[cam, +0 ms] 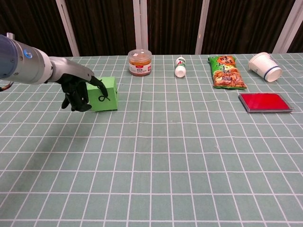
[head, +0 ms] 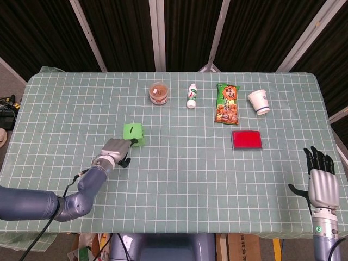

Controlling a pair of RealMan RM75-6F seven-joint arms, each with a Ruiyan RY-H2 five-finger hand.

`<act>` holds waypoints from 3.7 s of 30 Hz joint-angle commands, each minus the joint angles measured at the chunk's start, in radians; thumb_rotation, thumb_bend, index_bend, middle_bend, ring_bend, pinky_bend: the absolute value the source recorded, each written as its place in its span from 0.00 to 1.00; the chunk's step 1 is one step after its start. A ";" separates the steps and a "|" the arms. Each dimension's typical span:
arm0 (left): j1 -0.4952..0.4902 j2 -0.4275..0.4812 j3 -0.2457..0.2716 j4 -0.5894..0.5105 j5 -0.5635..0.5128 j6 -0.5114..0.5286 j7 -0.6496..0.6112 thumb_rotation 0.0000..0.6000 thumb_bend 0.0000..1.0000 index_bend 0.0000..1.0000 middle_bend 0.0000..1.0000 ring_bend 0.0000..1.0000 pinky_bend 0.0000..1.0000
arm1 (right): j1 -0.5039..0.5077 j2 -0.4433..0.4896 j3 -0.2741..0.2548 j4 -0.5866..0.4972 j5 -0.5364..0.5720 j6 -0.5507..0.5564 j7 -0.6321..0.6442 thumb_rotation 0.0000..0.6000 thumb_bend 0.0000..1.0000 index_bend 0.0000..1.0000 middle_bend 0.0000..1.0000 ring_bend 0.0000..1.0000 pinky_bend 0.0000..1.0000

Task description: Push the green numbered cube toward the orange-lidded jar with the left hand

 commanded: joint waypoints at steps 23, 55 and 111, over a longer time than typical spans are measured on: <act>-0.051 -0.088 -0.054 0.069 -0.091 0.081 0.111 1.00 0.64 0.14 0.75 0.55 0.57 | 0.002 0.000 0.000 -0.001 0.013 -0.003 -0.010 1.00 0.04 0.07 0.00 0.00 0.00; -0.047 -0.250 -0.115 0.348 -0.095 0.157 0.233 1.00 0.64 0.16 0.75 0.55 0.57 | 0.012 -0.027 0.000 0.009 0.042 -0.004 -0.073 1.00 0.04 0.07 0.00 0.00 0.00; 0.949 0.068 0.231 0.102 1.181 0.887 -0.479 1.00 0.28 0.14 0.13 0.00 0.06 | 0.007 -0.010 -0.034 0.033 -0.111 0.035 0.033 1.00 0.04 0.08 0.00 0.00 0.00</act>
